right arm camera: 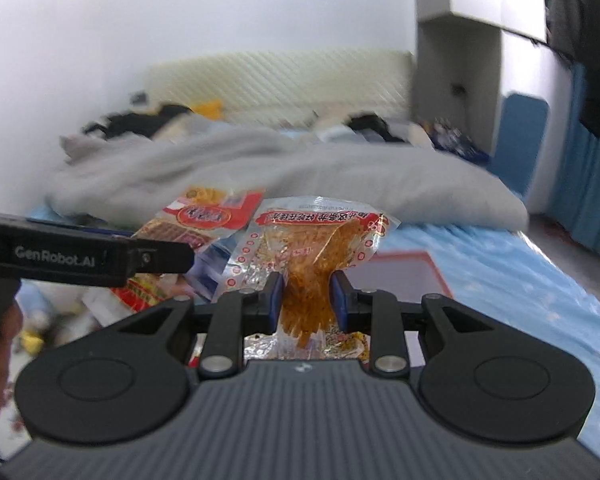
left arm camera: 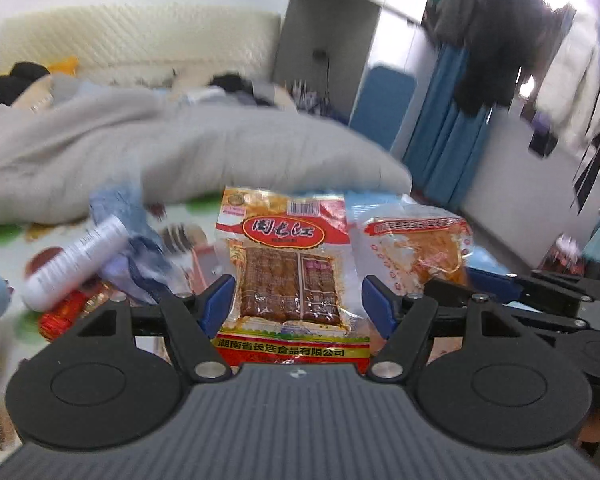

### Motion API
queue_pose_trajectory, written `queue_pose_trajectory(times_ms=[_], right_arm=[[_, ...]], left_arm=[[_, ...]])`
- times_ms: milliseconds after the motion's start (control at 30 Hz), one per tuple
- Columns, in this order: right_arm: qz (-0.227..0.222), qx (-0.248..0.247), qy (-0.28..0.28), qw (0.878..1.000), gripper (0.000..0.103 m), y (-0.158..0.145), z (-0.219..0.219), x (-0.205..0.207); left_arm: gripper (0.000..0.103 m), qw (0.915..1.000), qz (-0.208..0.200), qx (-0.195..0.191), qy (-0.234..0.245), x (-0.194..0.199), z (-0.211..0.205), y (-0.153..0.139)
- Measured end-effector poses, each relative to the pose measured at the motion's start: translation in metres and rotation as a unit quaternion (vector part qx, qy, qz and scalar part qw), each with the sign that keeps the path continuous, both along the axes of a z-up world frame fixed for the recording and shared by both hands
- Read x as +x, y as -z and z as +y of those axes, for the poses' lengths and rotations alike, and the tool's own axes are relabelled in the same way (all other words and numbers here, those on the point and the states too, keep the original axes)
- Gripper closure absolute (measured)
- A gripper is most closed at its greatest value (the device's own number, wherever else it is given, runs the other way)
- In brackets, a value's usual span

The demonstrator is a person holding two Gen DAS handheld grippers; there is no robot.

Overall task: Organize snacks
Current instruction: 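Carry both packets over the pink box with both tools, then open both tools to drop the packets into the pink box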

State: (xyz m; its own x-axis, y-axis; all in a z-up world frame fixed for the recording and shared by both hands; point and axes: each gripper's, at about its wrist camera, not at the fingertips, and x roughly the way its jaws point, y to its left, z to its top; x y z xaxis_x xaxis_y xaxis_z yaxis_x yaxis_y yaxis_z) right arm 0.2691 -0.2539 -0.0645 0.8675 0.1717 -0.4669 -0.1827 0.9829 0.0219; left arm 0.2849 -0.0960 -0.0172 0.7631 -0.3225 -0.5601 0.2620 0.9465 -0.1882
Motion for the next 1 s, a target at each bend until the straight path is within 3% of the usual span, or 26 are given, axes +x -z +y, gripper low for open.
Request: queue_pose_trajectory(times_ms=[167, 400, 500, 700, 800, 833, 867, 1000], right_arm=[[0.067, 0.039, 0.021, 0.997, 0.073, 0.038, -0.029, 0.024], [0.119, 0.052, 0.025, 0.991, 0.073, 0.078, -0.047, 0.038], [0.122, 0.029, 0.026, 0.992, 0.073, 0.086, -0.045, 0.039], [0.118, 0.032, 0.048, 0.991, 0.07, 0.09, -0.052, 0.038], [0.118, 0.032, 0.053, 0.991, 0.06, 0.09, -0.052, 0.038], [0.117, 0.034, 0.052, 0.991, 0.05, 0.09, -0.052, 0.036], [0.114, 0.039, 0.051, 0.991, 0.047, 0.09, -0.052, 0.035], [0.098, 0.041, 0.045, 0.993, 0.047, 0.078, -0.049, 0.029]], left_arm=[[0.029, 0.9981, 0.042, 0.039, 0.024, 0.032, -0.036, 0.032], [0.029, 0.9931, 0.098, 0.055, 0.035, 0.057, -0.061, 0.069], [0.029, 0.9908, 0.112, 0.065, 0.038, 0.064, -0.066, 0.081], [0.026, 0.989, 0.127, 0.064, 0.041, 0.067, -0.069, 0.094], [0.02, 0.9892, 0.116, 0.082, 0.035, 0.062, -0.068, 0.094], [0.02, 0.9895, 0.113, 0.084, 0.032, 0.061, -0.068, 0.093], [0.02, 0.99, 0.11, 0.082, 0.029, 0.06, -0.065, 0.092], [0.02, 0.9925, 0.098, 0.072, 0.015, 0.05, -0.057, 0.076]])
